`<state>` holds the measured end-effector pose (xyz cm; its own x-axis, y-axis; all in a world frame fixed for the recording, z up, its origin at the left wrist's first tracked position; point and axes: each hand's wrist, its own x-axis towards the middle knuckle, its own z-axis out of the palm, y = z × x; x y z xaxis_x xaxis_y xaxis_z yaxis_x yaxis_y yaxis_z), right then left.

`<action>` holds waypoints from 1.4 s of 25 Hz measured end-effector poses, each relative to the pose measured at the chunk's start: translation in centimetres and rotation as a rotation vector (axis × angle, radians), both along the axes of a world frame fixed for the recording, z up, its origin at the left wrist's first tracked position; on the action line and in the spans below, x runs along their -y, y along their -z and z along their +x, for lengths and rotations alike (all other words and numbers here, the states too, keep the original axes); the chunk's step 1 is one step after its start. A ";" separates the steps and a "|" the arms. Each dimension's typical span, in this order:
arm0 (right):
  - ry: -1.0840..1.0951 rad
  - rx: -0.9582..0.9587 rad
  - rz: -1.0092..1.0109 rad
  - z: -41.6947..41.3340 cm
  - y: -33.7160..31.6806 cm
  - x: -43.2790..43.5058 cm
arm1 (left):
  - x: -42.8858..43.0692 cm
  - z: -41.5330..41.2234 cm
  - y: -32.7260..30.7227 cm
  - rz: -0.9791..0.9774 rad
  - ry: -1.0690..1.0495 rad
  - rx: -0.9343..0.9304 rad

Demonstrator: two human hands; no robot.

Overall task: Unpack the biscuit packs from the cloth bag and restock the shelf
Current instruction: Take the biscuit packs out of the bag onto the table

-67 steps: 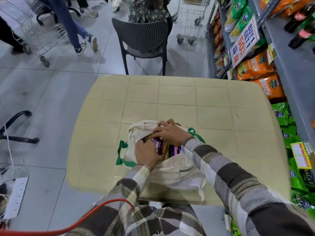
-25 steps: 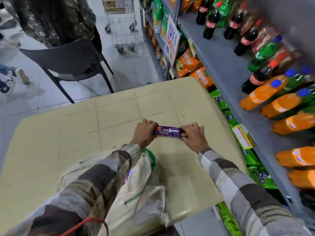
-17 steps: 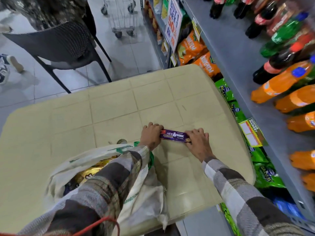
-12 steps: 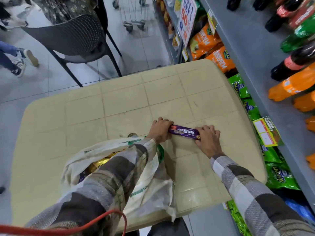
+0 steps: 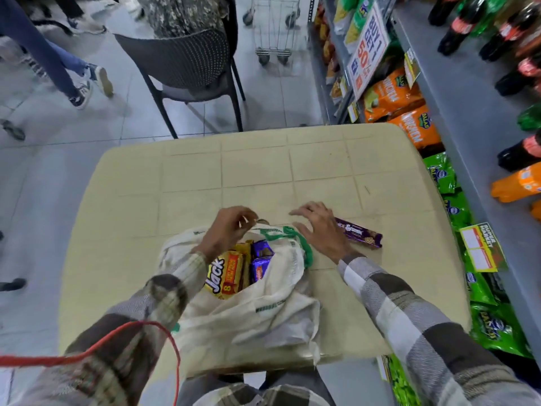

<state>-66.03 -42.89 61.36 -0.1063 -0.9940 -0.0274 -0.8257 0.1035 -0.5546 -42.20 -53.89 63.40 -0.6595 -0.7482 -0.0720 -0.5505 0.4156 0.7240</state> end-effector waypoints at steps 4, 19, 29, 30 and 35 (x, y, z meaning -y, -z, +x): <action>-0.203 0.138 0.096 4.9 -1.3 0.9 | -3.2 3.8 0.7 0.076 0.005 0.127; -0.161 0.074 0.525 17.3 -0.7 3.0 | -4.0 12.0 1.2 -0.391 -0.017 0.762; -0.258 -0.081 0.798 16.6 0.8 3.1 | -3.3 10.6 1.6 -0.227 0.004 0.833; -0.213 0.017 0.786 16.2 0.6 3.0 | -3.2 10.5 1.5 -0.230 -0.005 0.808; 0.147 0.540 0.662 13.0 -0.4 2.1 | -2.0 10.4 0.7 -0.254 -0.121 0.584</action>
